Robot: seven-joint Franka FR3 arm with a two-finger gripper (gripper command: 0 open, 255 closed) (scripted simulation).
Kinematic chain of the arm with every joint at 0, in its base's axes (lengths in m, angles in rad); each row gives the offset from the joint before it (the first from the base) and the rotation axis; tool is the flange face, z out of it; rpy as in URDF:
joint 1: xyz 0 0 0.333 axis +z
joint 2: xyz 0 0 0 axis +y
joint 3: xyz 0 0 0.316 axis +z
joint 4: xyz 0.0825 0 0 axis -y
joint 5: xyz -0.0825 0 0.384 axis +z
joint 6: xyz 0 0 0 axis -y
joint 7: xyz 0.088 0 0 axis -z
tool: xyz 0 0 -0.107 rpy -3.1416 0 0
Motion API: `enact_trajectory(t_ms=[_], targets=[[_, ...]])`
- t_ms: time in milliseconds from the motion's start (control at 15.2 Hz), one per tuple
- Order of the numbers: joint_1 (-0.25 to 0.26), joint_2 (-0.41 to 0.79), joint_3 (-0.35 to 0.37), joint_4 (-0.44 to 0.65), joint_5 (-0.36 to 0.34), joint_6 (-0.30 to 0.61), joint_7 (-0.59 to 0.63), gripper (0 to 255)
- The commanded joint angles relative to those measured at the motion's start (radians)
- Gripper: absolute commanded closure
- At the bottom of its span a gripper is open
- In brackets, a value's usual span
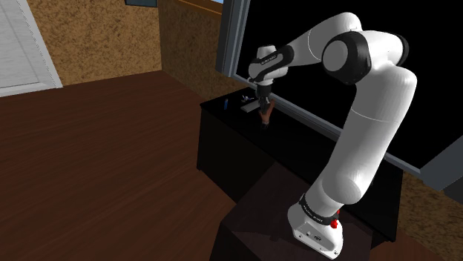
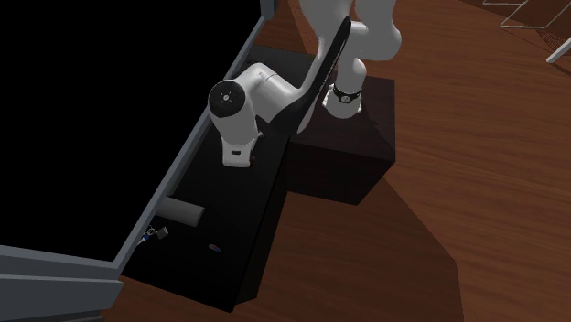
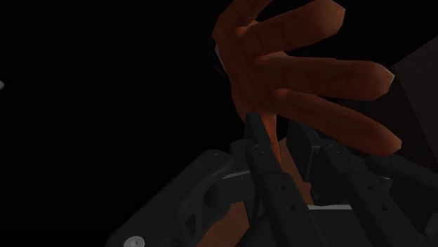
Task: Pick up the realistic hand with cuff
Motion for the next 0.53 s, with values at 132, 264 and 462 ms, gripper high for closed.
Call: enact_trajectory(t_ms=[132,264,462], targets=[[0.003,-0.03,-0.004,0.023,-0.012,-0.05,0.0,255],[0.005,-0.043,-0.005,0.036,-0.018,-0.075,0.001,255],[0.007,-0.057,-0.006,0.051,-0.023,-0.102,0.001,255]])
